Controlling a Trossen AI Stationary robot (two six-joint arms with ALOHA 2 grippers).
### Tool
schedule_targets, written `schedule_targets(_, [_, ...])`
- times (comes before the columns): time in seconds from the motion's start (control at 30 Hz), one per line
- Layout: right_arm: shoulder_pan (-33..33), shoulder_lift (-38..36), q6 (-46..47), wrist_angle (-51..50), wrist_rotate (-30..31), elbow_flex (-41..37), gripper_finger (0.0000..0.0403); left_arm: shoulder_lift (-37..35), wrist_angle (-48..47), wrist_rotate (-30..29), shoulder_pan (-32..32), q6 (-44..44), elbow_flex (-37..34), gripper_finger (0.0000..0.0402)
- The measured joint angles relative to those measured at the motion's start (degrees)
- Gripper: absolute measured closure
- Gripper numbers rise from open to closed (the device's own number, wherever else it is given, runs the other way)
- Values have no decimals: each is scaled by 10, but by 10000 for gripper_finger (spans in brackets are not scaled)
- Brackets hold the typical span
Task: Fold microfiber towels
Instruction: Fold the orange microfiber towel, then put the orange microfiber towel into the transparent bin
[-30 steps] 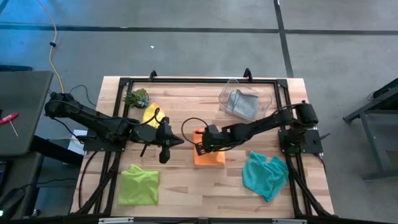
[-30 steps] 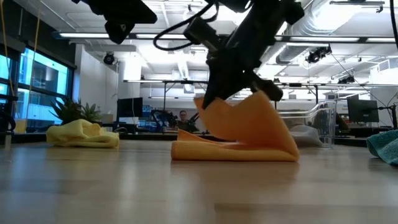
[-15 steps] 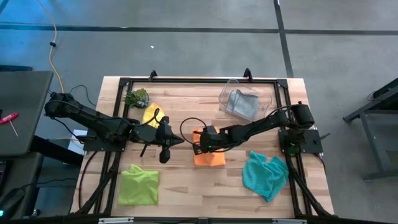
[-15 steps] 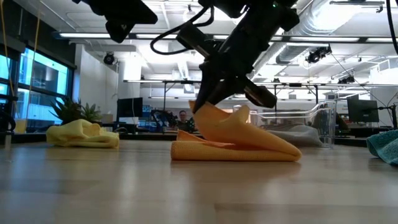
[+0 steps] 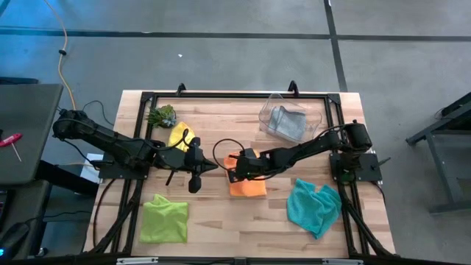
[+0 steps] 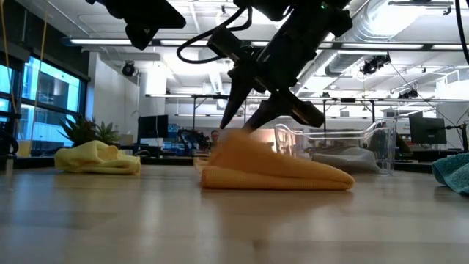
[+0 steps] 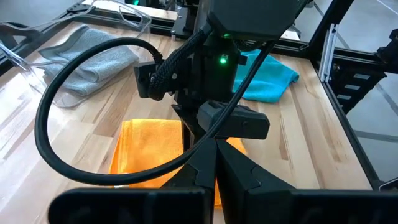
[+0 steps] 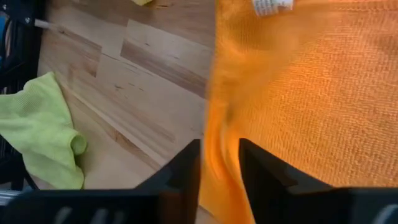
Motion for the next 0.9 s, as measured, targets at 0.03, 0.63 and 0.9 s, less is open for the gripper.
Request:
schedule_targets(0.03, [0, 0, -2, 0, -2, 0, 280, 0, 0, 0, 0, 0, 0, 401])
schedule_targets(0.63, [-6, -160, -43, -201, -18, -138, 198, 0, -31, 2, 0, -20, 0, 402])
schedule_targets(0.9, [40, -254, 97, 53, -41, -345, 198, 0, -30, 2, 0, -34, 0, 401])
